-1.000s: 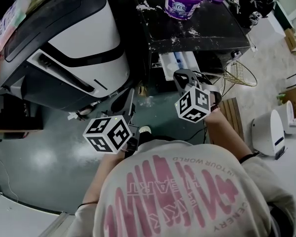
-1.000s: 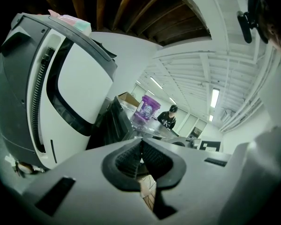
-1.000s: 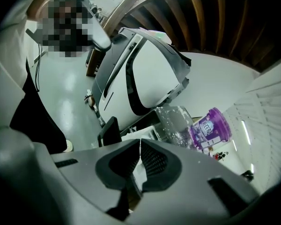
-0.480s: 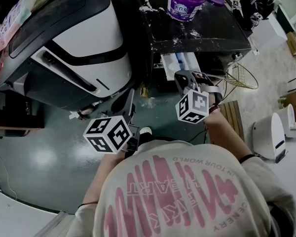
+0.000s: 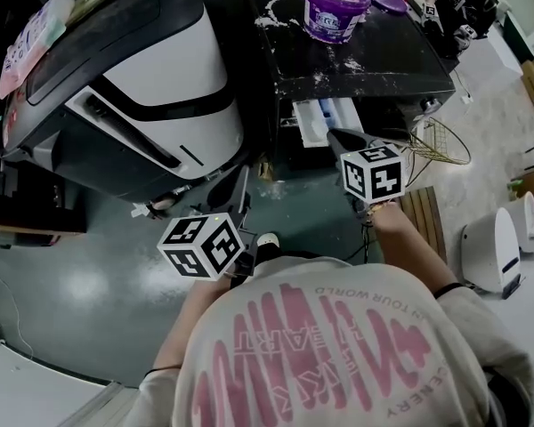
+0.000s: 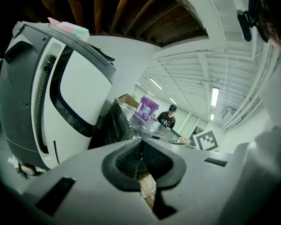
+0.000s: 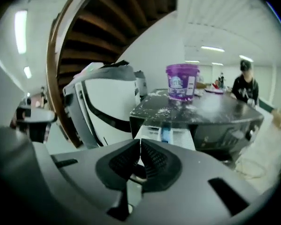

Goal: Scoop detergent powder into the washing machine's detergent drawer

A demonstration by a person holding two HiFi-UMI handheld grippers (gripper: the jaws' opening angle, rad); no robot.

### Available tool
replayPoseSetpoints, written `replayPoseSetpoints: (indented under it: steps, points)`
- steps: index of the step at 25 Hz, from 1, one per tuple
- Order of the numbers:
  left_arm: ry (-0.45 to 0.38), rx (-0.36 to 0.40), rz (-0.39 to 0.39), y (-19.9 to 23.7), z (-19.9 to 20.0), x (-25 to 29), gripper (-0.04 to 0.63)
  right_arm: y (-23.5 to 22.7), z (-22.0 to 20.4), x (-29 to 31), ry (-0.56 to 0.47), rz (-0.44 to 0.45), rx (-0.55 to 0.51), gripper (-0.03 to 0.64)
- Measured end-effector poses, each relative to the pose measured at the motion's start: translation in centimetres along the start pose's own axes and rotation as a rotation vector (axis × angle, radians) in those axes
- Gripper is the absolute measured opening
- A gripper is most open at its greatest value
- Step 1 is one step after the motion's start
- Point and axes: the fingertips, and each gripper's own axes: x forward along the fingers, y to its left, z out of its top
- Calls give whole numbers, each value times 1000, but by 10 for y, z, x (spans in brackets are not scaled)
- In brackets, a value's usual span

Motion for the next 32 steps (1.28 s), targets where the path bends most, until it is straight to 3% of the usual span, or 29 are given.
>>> replayPoseSetpoints:
  steps: [4,9,13,19,25,32]
  points:
    - [2,4,-1,-6,-2,-1,2,-13,2,-10,-91,-1,265,5]
    - [2,18,-7,-16,-4,1,2,-18,4,-22,-198,62,638,5]
    - [-8,48,-12,-28,0,7,2,-18,12,-35,-277,115,795,2]
    - [-97,127,-17,-53,18,20,2,-18,30,-63,-388,133,795,2]
    - [-89,155,-9,-67,17,29,2,-13,40,-87,-413,122,638,2]
    - [-83,163,-34,-87,6,23,2,-13,26,-107,-404,103,575,2]
